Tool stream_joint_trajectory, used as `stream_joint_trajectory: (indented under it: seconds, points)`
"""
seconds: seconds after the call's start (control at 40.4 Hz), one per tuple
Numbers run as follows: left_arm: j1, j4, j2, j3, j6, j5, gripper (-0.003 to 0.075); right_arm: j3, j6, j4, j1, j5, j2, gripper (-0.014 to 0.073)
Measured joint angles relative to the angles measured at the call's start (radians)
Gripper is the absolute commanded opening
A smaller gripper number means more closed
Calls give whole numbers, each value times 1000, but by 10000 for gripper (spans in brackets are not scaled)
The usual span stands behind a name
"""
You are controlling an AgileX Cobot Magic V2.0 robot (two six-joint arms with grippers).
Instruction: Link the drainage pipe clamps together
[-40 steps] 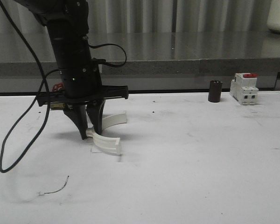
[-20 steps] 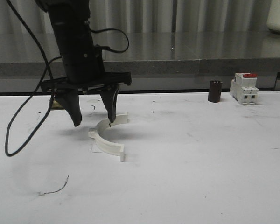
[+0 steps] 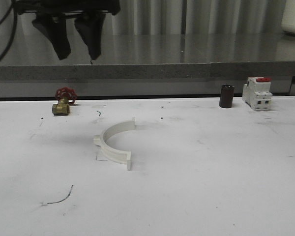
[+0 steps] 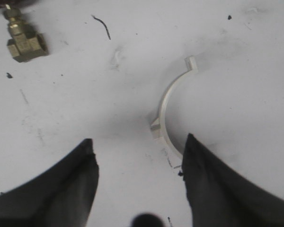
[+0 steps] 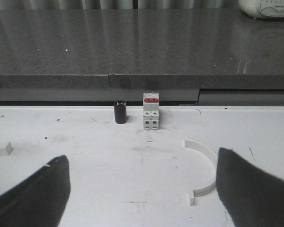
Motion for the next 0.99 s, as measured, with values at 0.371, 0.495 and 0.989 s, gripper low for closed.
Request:
stream_joint_trajectory:
  seconds: [0.371,0.495,0.989]
  points:
    - [209,32,-301,329,6,-142,-20,0,0,0,0,0,0,644]
    - [255,39,-447,518,11,-261,-20,0,0,0,0,0,0,644]
    - [196,83,-1152,1204,16,-652,-20,0,0,0,0,0,0,644]
